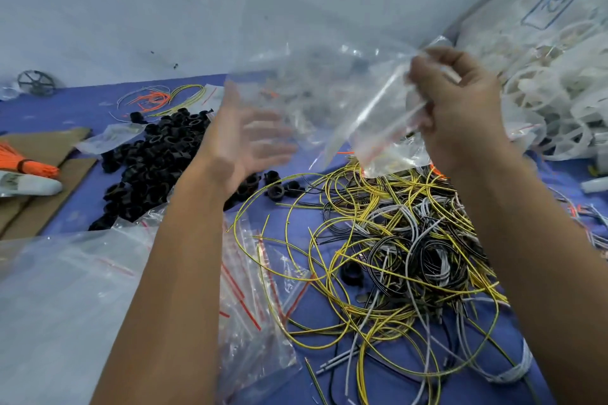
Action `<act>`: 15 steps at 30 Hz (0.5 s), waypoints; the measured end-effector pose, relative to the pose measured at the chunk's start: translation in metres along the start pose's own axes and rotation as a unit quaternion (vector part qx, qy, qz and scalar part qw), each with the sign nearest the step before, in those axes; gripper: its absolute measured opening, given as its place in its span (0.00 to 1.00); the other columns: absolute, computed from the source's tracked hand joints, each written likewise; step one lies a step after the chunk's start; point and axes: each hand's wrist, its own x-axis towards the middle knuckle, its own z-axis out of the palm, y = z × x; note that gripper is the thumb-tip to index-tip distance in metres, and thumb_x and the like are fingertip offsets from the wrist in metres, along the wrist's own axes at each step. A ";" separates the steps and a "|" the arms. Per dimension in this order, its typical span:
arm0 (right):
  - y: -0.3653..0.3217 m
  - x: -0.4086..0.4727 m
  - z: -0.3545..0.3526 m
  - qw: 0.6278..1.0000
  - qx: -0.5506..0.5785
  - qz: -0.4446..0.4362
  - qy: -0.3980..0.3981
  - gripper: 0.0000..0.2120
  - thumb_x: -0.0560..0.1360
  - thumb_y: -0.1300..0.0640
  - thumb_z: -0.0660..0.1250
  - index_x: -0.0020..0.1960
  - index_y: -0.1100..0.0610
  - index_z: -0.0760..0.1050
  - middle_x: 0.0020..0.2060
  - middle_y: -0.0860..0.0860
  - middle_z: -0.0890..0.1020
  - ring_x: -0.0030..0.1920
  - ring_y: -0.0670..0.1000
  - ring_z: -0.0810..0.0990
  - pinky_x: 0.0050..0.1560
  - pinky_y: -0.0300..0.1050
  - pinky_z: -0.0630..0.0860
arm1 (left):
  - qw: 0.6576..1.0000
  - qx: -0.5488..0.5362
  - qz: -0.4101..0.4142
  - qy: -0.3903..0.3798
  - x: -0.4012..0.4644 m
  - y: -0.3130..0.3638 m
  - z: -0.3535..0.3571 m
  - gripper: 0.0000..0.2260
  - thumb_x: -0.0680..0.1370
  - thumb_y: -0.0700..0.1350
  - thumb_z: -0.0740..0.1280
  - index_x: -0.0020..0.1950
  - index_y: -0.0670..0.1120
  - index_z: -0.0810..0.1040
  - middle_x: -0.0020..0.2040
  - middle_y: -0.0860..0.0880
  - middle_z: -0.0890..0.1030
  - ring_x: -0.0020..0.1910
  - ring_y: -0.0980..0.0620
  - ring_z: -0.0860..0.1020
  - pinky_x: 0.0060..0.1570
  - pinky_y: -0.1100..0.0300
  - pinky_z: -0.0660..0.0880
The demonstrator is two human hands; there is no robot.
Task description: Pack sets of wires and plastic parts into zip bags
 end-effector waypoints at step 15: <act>0.060 -0.039 -0.035 0.992 -0.009 0.100 -0.075 0.18 0.75 0.66 0.74 0.62 0.55 0.76 0.43 0.60 0.80 0.37 0.54 0.80 0.42 0.48 0.79 | 0.944 0.201 -0.079 -0.251 -0.021 -0.008 0.042 0.33 0.76 0.67 0.56 0.67 0.44 0.78 0.59 0.39 0.83 0.59 0.42 0.78 0.64 0.45 0.73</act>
